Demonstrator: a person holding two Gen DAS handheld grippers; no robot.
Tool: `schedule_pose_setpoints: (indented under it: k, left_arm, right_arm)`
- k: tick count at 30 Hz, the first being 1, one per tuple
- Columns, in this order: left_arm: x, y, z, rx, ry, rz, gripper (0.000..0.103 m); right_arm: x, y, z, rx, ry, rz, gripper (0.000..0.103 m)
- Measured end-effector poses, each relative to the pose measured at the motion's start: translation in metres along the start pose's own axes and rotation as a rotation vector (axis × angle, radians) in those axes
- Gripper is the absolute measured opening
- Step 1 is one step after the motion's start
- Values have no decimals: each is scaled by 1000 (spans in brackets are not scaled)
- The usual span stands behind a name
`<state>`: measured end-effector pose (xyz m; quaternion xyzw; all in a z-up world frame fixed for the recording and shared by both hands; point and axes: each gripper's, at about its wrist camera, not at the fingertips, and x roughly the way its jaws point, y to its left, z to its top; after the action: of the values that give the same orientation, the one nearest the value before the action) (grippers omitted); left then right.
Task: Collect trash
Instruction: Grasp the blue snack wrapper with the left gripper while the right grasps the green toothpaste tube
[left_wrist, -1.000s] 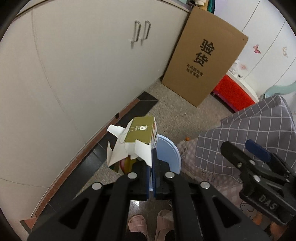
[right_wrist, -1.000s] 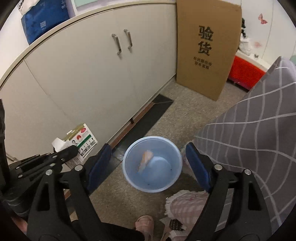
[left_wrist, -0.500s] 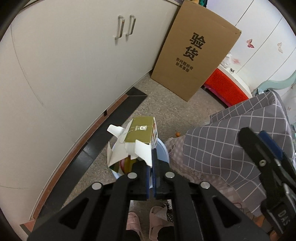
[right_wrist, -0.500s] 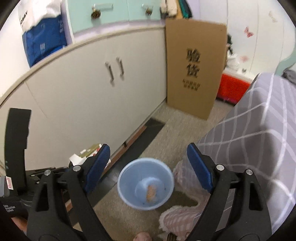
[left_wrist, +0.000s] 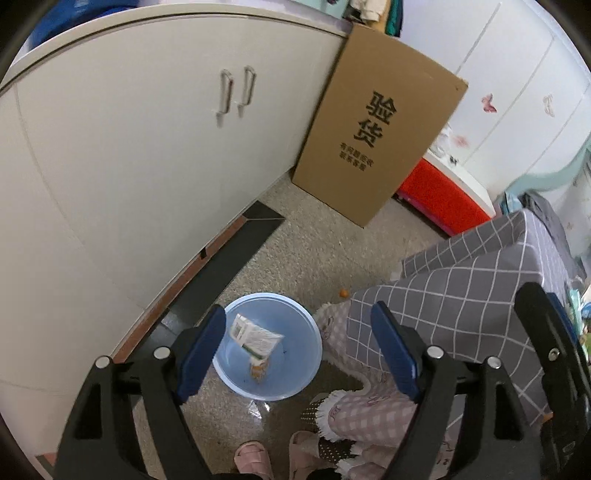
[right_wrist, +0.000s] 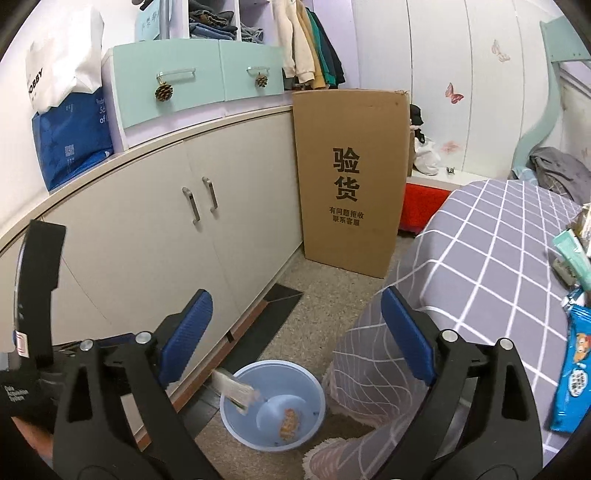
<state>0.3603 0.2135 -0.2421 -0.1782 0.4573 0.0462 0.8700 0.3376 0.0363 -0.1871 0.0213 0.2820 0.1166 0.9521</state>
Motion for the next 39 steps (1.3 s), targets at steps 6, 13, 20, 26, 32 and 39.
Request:
schedule_pose_setpoints:
  k: [6,13,20,26,32,39]
  left_arm:
    - [-38,-6,-9,10,-60,13,79]
    - [-94,-30,-17,53,-155,-1,79]
    - [-132,-103,-45,204,-191,-71,79]
    - [-135,-189,-77,375,-151,-154,79]
    - [-117,-263,-105,505,-84,-199,79]
    - [-82,-311,-122,623,-41,-107,79]
  right_arm:
    - [-26,-2,7,14,-15,27,91]
    - [-78,-22,19,49,-64,55,91]
    - [-127,-80,19,113,-81,1,91]
    - [-159,-155,10,166,-74,-88,91]
    - [-185,-229,3,217,-71,-199,91]
    - [-186,-262,-3,219,-30,-202,91]
